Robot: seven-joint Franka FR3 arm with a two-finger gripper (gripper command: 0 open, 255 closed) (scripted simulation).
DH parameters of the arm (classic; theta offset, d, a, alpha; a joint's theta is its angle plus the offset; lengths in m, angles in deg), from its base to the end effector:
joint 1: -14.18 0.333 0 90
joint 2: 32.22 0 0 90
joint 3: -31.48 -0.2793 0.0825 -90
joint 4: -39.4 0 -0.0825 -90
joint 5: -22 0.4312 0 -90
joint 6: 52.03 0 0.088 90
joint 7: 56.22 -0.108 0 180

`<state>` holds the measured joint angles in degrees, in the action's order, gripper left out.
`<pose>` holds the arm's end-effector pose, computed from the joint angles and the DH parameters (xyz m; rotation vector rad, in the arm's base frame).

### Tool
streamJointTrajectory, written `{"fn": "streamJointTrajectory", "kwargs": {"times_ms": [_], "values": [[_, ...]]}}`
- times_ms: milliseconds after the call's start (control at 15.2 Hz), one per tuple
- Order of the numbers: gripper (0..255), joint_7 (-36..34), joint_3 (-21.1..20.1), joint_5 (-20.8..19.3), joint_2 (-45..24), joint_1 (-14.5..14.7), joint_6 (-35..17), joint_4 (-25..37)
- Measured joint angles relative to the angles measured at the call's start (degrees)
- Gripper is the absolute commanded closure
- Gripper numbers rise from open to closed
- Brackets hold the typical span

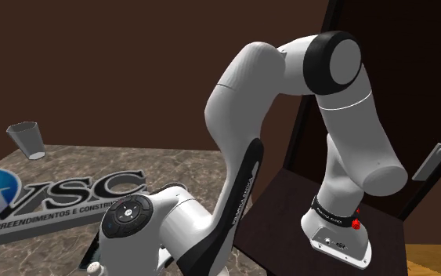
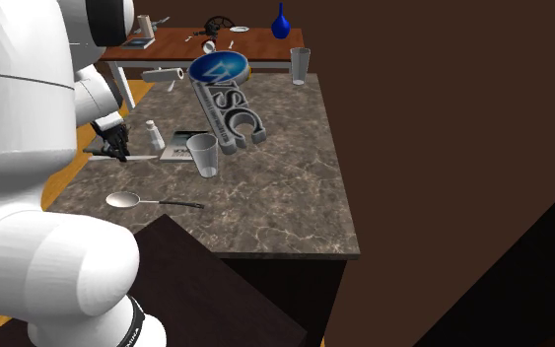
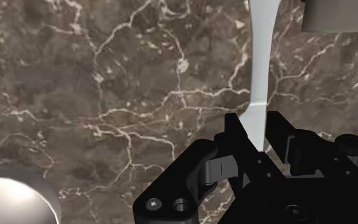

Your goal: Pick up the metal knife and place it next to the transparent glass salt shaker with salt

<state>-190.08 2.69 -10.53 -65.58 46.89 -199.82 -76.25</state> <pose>0.2750 0.5511 0.1283 -2.7548 1.2818 -0.0583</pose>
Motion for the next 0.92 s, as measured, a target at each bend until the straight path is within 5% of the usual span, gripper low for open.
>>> {"fn": "streamJointTrajectory", "kwargs": {"times_ms": [594,660,924], "values": [[255,-1.58,1.85,-2.02,-2.34,1.40,-2.09,0.25],[0,-1.58,1.85,-2.02,-2.34,1.40,-2.09,0.25],[0,-1.58,1.85,-2.02,-2.34,1.40,-2.09,0.25]]}}
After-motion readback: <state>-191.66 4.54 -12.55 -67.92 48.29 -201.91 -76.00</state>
